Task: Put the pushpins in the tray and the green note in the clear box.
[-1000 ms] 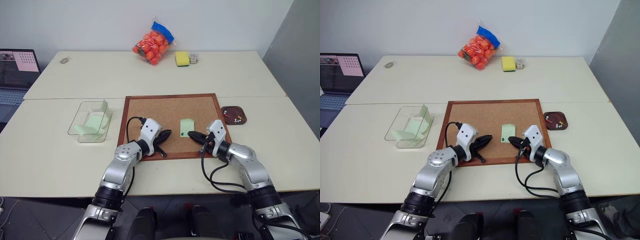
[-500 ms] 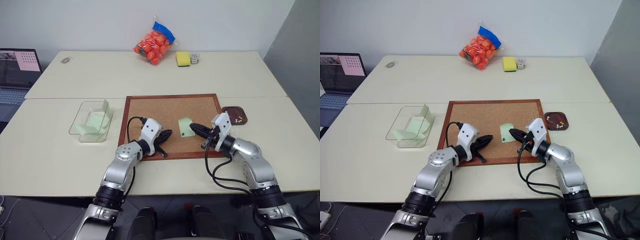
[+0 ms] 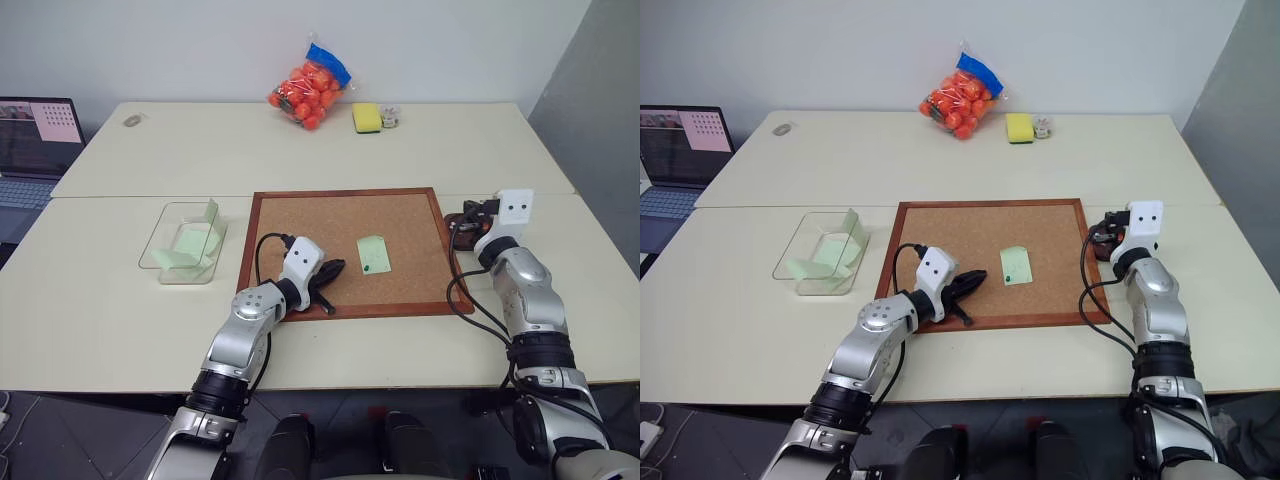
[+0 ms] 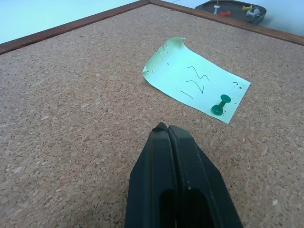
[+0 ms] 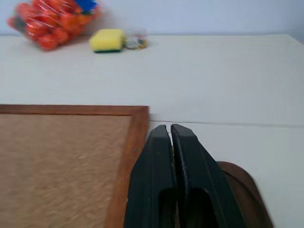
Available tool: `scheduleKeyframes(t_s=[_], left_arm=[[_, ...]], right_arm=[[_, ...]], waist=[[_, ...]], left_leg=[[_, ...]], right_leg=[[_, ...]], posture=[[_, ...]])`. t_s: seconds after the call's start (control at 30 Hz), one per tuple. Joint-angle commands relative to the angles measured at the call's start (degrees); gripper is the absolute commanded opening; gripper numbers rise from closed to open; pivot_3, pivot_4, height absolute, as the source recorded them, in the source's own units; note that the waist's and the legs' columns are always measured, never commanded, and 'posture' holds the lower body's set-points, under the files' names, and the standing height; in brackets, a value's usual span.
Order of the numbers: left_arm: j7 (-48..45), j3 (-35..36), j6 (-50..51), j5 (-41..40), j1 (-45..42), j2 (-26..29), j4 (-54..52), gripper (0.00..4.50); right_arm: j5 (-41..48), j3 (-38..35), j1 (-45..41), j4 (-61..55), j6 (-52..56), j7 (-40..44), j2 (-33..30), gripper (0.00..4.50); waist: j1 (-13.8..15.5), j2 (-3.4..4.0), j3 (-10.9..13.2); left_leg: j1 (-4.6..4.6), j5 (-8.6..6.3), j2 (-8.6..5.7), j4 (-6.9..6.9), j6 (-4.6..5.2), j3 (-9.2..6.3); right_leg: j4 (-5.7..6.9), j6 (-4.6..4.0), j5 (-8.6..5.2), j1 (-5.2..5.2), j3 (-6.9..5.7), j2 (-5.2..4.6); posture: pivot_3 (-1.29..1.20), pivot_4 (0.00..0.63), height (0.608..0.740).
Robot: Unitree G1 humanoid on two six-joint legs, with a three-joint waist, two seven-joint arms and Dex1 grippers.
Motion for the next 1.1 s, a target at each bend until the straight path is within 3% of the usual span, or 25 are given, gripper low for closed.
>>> scheduleKeyframes(t_s=[0.03, 0.13, 0.33, 0.83, 1.1], left_arm=[[-0.46, -1.33, 0.89, 0.06, 0.90, -0.24, 0.84, 0.00], [-0.29, -1.24, 0.97, 0.08, 1.21, -0.17, 0.48, 0.00], [0.01, -1.15, 1.24, 0.04, 1.72, 0.04, -0.18, 0.00], [-0.06, -1.22, 1.49, -0.02, 1.52, 0.11, -0.25, 0.00], [-0.12, -1.34, 1.54, -0.02, 1.64, 0.09, -0.43, 0.00]], right_arm=[[-0.86, -0.47, -1.75, 1.92, -1.36, -0.90, -1.20, 0.02], [-1.27, -0.23, -1.92, 3.34, -1.92, -1.28, -1.29, 0.02], [-2.18, -0.14, -2.36, 5.12, -2.36, -2.26, -1.37, 1.44], [-1.86, -0.69, -2.22, 5.68, -1.98, -2.46, -1.06, 4.47], [-1.70, -0.67, -2.36, 5.38, -2.23, -2.23, -1.17, 4.49]], waist=[[0.01, 0.00, 0.00], [-0.03, 0.00, 0.00], [-0.08, 0.00, 0.00], [-0.16, 0.00, 0.00], [-0.16, 0.00, 0.00]], left_leg=[[0.00, 0.00, 0.00, 0.00, 0.00, 0.00], [0.00, 0.00, 0.01, 0.00, 0.00, 0.03], [0.01, 0.00, 0.01, 0.00, 0.00, 0.04], [0.01, 0.00, 0.02, -0.01, 0.00, 0.06], [0.01, 0.00, 0.02, -0.01, 0.00, 0.06]], right_leg=[[0.00, 0.00, 0.00, 0.00, 0.00, 0.00], [0.00, 0.00, 0.00, -0.01, 0.02, 0.00], [0.01, 0.00, 0.00, -0.01, 0.04, 0.01], [0.00, 0.00, 0.00, -0.01, 0.05, 0.01], [0.00, 0.00, 0.00, -0.01, 0.05, 0.01]], posture=[[0.00, 0.150, 0.740], [0.00, 0.150, 0.740], [0.00, 0.150, 0.740], [0.00, 0.150, 0.740], [0.00, 0.150, 0.740]])
